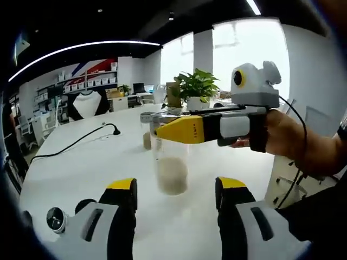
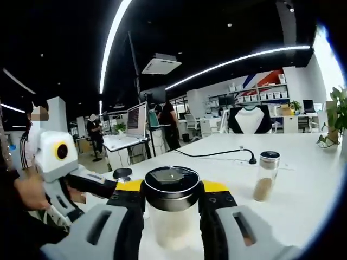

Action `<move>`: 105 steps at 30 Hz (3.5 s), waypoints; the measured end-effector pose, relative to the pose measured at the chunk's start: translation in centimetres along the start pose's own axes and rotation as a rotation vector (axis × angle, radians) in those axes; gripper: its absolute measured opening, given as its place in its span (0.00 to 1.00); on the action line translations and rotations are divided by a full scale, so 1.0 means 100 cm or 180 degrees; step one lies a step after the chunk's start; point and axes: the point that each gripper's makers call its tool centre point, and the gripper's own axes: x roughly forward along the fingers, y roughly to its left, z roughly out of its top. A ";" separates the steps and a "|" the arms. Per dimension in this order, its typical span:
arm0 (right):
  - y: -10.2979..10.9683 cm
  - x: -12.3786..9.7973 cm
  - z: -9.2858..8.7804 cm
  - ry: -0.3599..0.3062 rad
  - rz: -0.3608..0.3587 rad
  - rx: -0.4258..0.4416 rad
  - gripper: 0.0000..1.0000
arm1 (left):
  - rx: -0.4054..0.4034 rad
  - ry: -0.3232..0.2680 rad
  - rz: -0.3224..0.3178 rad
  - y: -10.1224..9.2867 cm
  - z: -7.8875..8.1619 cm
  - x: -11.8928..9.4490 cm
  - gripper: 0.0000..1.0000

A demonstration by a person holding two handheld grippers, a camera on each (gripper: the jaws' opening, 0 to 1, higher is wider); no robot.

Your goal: Rotate the seasoning bottle until the label or dispensing opening points toward the visible target arrow and the bottle remains upright within the marked orientation range

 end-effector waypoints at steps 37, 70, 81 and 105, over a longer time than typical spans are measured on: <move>0.068 -0.027 0.044 -0.0658 -0.0090 -0.0233 0.37 | 0.0216 -0.0513 0.0253 -0.027 0.048 -0.017 0.44; 0.078 -0.029 0.052 -0.0641 0.0256 -0.0476 0.38 | 0.0323 -0.0468 0.0233 -0.030 0.055 -0.025 0.43; 0.083 -0.028 0.055 -0.0573 0.0285 -0.0588 0.37 | 0.0413 -0.0500 0.0360 -0.028 0.059 -0.031 0.43; 0.078 -0.053 0.068 -0.0759 0.1264 -0.0241 0.37 | 0.0326 -0.0673 -0.0333 -0.051 0.074 -0.037 0.42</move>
